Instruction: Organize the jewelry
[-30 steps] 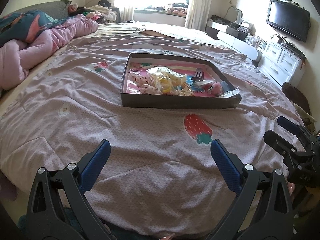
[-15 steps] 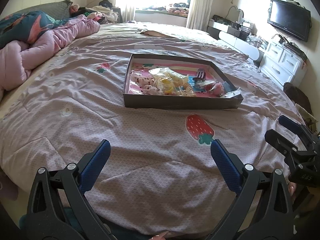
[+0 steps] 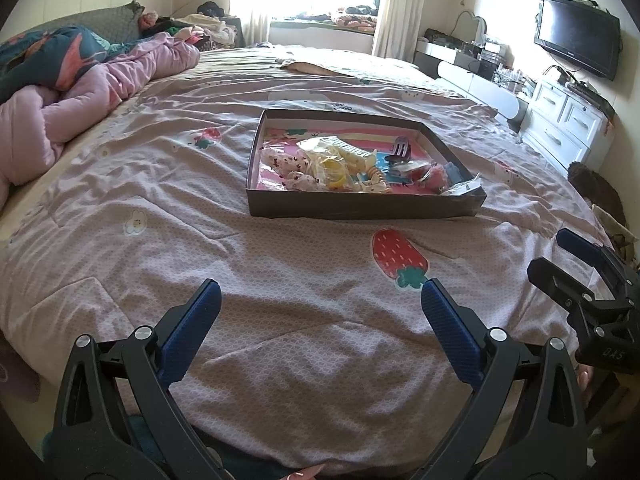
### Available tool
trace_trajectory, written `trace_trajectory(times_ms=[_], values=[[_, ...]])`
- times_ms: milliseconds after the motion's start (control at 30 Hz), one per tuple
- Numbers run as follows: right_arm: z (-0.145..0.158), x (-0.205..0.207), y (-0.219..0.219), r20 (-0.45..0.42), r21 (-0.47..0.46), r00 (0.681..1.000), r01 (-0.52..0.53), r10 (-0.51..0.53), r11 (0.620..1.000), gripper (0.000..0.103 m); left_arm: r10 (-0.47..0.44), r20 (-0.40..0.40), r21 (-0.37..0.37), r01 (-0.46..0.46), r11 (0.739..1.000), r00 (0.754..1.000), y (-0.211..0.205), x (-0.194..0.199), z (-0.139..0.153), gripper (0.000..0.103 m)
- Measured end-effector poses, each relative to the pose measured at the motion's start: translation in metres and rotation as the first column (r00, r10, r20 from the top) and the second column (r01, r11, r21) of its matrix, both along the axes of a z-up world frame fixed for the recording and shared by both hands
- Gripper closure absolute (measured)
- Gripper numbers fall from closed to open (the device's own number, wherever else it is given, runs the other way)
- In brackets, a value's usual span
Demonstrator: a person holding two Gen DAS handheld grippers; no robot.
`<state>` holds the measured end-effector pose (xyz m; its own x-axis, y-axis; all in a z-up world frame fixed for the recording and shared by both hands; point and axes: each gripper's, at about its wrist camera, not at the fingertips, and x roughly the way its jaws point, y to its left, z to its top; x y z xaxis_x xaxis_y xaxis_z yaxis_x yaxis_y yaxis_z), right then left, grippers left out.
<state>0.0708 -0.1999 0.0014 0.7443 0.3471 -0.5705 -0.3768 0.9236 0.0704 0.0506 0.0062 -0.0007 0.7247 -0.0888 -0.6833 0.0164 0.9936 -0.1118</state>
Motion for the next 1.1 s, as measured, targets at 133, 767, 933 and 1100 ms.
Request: trace_trajectory(times_ms=[133,767,933,1100], values=[[-0.0003,0.0007,0.0006,-0.005,0.0,1.0,0.002,-0.002,1.0,0.006,-0.001,0.0,0.001,0.001,1.0,1.0,-0.0003,0.0001,0.0001,0.011],[-0.0006,0.0,0.0004,-0.008,0.002,1.0,0.0,0.0,1.0,0.006,0.008,-0.003,0.009,-0.008,1.0,1.0,0.0044,-0.0016,0.0015,0.011],[-0.0008,-0.0003,0.0003,-0.003,0.001,1.0,-0.001,0.001,1.0,0.006,0.008,-0.001,0.008,-0.008,1.0,1.0,0.0037,-0.0016,0.0019,0.011],[-0.0017,-0.0006,-0.0003,-0.006,0.002,1.0,-0.003,0.003,1.0,0.006,0.008,-0.001,0.01,-0.008,1.0,1.0,0.0076,-0.0028,0.0026,0.011]])
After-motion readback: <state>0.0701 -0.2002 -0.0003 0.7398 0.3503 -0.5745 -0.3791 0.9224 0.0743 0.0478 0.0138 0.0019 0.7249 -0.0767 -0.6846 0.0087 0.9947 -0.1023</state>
